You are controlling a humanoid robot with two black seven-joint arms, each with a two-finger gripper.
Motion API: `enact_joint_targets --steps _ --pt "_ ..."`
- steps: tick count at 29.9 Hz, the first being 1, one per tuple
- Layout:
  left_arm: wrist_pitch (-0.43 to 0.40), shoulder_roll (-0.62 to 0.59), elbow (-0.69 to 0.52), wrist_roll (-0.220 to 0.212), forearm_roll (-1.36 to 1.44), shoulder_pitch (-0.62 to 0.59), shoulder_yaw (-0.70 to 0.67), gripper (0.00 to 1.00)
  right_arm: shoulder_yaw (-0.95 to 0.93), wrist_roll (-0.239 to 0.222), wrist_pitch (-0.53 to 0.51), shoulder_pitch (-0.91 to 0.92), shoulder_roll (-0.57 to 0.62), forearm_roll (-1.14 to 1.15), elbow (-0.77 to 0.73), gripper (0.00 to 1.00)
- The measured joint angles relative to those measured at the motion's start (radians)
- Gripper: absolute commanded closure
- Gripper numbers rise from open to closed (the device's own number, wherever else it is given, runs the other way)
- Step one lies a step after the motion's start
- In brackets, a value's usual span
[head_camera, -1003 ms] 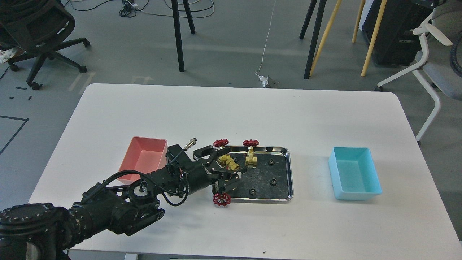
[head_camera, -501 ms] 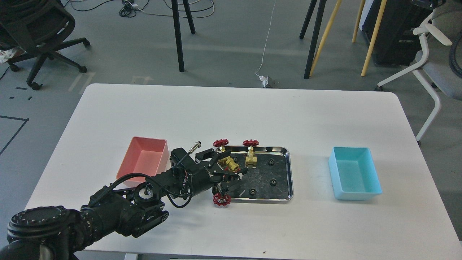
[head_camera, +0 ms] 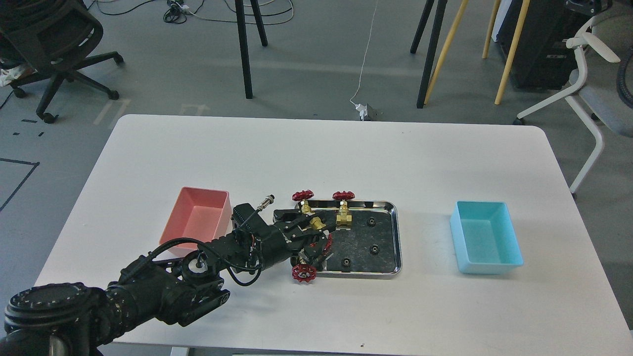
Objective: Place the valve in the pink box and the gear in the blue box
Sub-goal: 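Reach the left gripper to the tray and grasp a brass valve, then carry the valve with the left gripper over the pink box and release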
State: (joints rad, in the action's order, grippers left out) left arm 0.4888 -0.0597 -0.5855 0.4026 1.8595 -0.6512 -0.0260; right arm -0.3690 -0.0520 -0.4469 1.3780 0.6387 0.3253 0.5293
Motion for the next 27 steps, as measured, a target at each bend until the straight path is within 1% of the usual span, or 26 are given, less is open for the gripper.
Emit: enact_joint_targets --steps 3,8,10,12,17,21,24,27 --pt "0.000 -0.054 -0.091 0.002 -0.016 -0.005 -0.012 0.89 0.019 0.004 -0.013 0.000 -0.018 0.002 -0.034 0.01" --pt "0.000 -0.201 -0.339 -0.005 -0.163 -0.016 -0.048 0.89 0.026 0.007 -0.022 0.000 -0.035 0.003 -0.050 0.01" --pt "0.000 -0.273 -0.406 -0.008 -0.215 -0.025 -0.071 0.89 0.027 0.007 -0.022 0.002 -0.038 0.003 -0.051 0.01" --pt "0.000 -0.345 -0.439 -0.012 -0.240 -0.038 -0.098 0.89 0.027 0.007 -0.021 0.005 -0.038 0.003 -0.051 0.01" --pt "0.000 -0.483 -0.448 -0.015 -0.250 -0.040 -0.127 0.89 0.026 0.008 -0.018 0.028 -0.041 0.003 -0.059 0.01" --pt "0.000 -0.539 -0.428 -0.030 -0.244 -0.013 -0.122 0.89 0.026 0.010 -0.018 0.039 -0.060 0.003 -0.088 0.01" --pt "0.000 -0.547 -0.366 -0.034 -0.240 0.029 -0.119 0.89 0.026 0.012 -0.019 0.044 -0.074 0.003 -0.106 0.01" --pt "0.000 -0.539 -0.266 -0.028 -0.241 0.057 -0.117 0.89 0.026 0.012 -0.019 0.047 -0.081 0.003 -0.109 0.01"
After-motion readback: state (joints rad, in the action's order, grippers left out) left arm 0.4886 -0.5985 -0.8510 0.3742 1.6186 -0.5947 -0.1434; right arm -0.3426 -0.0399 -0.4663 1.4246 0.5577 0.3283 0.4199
